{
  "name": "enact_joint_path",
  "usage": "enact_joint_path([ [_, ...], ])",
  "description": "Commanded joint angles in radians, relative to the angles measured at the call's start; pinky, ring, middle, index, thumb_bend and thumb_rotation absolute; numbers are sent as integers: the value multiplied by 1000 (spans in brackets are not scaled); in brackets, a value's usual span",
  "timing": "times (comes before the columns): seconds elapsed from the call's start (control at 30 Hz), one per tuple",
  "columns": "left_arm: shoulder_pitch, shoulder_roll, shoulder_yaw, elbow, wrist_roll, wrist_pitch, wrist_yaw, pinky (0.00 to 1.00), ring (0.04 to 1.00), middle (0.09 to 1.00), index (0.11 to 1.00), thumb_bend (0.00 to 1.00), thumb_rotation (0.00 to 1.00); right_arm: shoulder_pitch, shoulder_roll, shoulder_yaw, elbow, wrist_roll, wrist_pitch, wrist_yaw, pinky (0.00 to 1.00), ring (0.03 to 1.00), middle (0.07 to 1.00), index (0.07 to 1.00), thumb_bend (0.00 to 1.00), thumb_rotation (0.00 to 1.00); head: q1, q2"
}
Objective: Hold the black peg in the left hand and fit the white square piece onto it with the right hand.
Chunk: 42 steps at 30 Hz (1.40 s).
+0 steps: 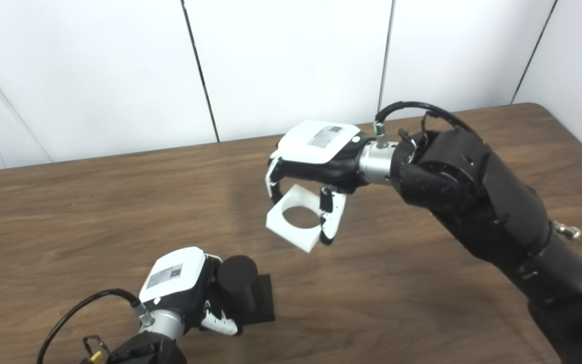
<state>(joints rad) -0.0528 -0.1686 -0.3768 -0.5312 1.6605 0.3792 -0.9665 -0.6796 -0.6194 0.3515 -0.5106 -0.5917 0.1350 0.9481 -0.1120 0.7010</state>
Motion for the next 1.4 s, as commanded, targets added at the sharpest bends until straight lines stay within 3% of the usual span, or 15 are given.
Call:
enact_joint_path([
  [0.0, -16, -122, -8, 88, 12, 0, -99, 820, 841, 805, 486, 524, 62, -61, 11, -22, -46, 12, 25, 3, 957, 887, 768, 481, 526, 136, 2, 2],
  [0.33, -28, -129, -19, 104, 19, 9, -103, 780, 816, 777, 486, 524, 62, -54, 65, -11, -82, 39, 28, 12, 925, 891, 766, 482, 526, 137, 14, 11],
  [0.57, -22, -137, -24, 93, 6, 21, -94, 814, 854, 807, 486, 523, 60, -44, 97, 11, -79, 32, 40, 28, 941, 901, 771, 483, 525, 136, 24, 20],
  [1.23, -21, -152, -47, 86, 23, 39, -88, 798, 853, 805, 486, 523, 60, 31, 137, 73, -9, 29, -56, -11, 912, 902, 770, 483, 525, 134, 41, 34],
  [1.37, -19, -152, -51, 88, 25, 39, -85, 783, 843, 807, 486, 524, 61, 51, 142, 77, 17, 24, -102, -45, 896, 898, 765, 483, 525, 134, 47, 33],
])
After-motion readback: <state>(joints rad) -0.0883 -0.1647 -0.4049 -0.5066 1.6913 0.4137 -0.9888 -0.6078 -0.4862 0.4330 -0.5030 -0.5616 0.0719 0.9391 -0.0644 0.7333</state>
